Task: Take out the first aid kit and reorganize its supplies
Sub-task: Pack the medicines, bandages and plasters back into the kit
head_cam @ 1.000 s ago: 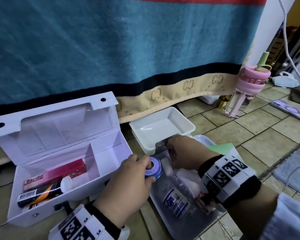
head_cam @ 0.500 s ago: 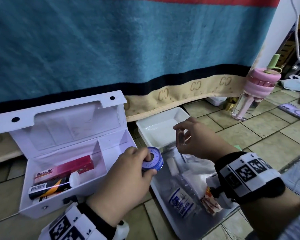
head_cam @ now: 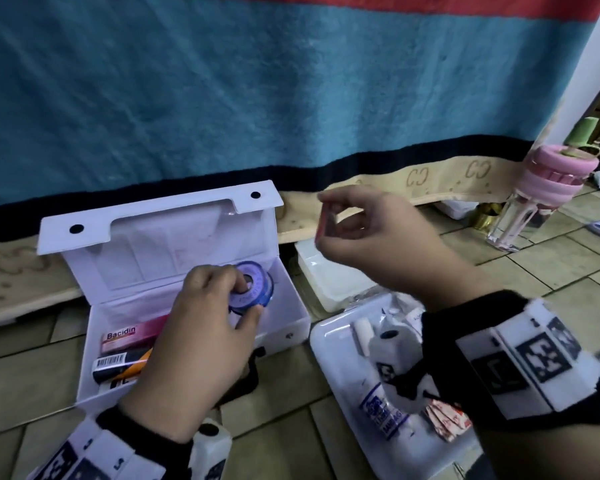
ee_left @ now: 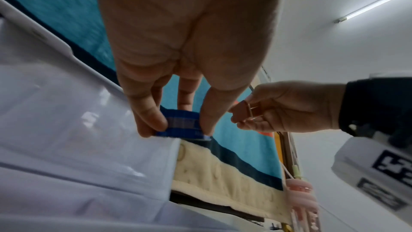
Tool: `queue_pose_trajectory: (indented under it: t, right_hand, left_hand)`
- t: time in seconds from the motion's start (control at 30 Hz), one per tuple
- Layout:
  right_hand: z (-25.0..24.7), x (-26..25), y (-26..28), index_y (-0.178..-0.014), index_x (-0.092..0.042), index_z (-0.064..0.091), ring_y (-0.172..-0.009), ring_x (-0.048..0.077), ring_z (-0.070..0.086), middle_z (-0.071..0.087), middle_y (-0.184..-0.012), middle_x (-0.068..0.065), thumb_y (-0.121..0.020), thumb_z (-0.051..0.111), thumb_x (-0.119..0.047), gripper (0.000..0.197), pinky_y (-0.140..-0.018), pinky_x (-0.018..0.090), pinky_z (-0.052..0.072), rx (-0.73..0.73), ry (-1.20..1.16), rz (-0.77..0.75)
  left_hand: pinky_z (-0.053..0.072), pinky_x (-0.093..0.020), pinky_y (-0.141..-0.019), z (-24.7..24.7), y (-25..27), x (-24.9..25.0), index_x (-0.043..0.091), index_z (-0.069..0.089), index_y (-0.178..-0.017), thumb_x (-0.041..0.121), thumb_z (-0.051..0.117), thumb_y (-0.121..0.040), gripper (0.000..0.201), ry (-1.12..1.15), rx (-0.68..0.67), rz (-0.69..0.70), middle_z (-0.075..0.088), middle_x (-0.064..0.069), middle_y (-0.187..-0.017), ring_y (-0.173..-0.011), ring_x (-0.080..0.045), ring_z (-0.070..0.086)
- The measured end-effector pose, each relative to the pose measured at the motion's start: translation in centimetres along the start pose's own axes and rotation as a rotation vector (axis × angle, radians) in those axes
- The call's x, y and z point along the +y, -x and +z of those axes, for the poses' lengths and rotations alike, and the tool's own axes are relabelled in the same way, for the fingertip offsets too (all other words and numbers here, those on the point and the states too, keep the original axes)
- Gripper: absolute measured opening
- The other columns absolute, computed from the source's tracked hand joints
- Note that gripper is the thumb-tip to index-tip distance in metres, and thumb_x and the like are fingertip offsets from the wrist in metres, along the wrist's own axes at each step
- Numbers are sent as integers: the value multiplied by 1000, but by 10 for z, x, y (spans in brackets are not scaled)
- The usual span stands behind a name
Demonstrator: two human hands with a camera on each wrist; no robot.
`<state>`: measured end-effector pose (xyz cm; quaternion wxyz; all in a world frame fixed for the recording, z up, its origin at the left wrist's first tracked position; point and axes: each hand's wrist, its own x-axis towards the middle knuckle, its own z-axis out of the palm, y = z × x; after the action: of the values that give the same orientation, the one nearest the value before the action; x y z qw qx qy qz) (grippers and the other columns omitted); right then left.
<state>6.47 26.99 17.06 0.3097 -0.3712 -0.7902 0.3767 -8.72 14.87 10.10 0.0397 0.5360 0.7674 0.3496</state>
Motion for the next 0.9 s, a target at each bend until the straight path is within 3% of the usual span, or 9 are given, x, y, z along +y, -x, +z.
queue_pose_trajectory:
  t: [0.1, 0.2, 0.3, 0.43, 0.53, 0.7, 0.77, 0.9]
  right_hand:
    - [37, 2, 1, -99, -14, 63, -61, 8, 58, 67, -86, 4, -75, 69, -10, 25, -57, 13, 42, -32, -115, 32]
    - [77, 14, 3, -121, -19, 57, -65, 4, 57, 66, -94, -1, -74, 67, -23, 49, -60, 11, 40, -34, -87, 96]
    - [104, 23, 8, -123, -22, 55, -75, 14, 57, 65, -107, 5, -68, 62, -36, 57, -66, 19, 42, -66, -47, 136]
    - [115, 24, 10, -101, -7, 62, -80, 21, 63, 68, -90, 8, -74, 65, -23, 32, -71, 29, 49, -39, -42, 121]
    - [120, 23, 10, -98, -4, 60, -82, 20, 64, 67, -92, 8, -73, 66, -20, 30, -76, 29, 50, -42, -46, 113]
    - [125, 21, 11, -98, 3, 60, -77, 28, 63, 67, -85, 13, -71, 66, -17, 33, -72, 34, 50, -60, -61, 52]
    - [128, 22, 9, -103, 2, 60, -80, 28, 63, 67, -89, 14, -72, 66, -18, 38, -74, 35, 51, -66, -23, 48]
    - [141, 25, 9, -131, -19, 47, -100, 18, 62, 63, -112, 0, -73, 68, -27, 63, -85, 24, 49, -122, 87, 71]
  left_hand:
    - [32, -19, -72, -7, 2, -19, 18, 59, -91, 21, 74, -75, 22, -75, -15, -51, 44, 4, -99, -78, -13, 49]
    - [38, -26, -71, -7, 7, -35, 24, 58, -81, 21, 76, -69, 22, -119, -91, -87, 50, 2, -92, -83, -17, 53]
    - [39, -30, -69, -7, 8, -46, 30, 46, -72, 21, 73, -69, 29, -156, -132, -104, 48, 0, -86, -85, -23, 54]
    - [38, -30, -73, -7, 5, -55, 23, 59, -83, 25, 74, -73, 19, -165, -190, -94, 50, 1, -89, -93, -23, 54]
    - [33, -26, -73, -7, 0, -61, 20, 64, -95, 30, 75, -74, 26, -191, -257, -96, 53, 2, -93, -96, -21, 53]
    - [34, -27, -72, -7, -1, -66, 16, 64, -87, 34, 69, -80, 20, -178, -325, -105, 58, 0, -94, -90, -17, 52]
    - [37, -26, -76, -8, 2, -69, 15, 66, -91, 35, 68, -81, 22, -171, -313, -94, 58, 1, -97, -93, -16, 52]
    - [33, -25, -74, -12, 10, -75, 21, 61, -94, 38, 71, -77, 26, -168, -245, -96, 54, 6, -97, -93, -14, 49]
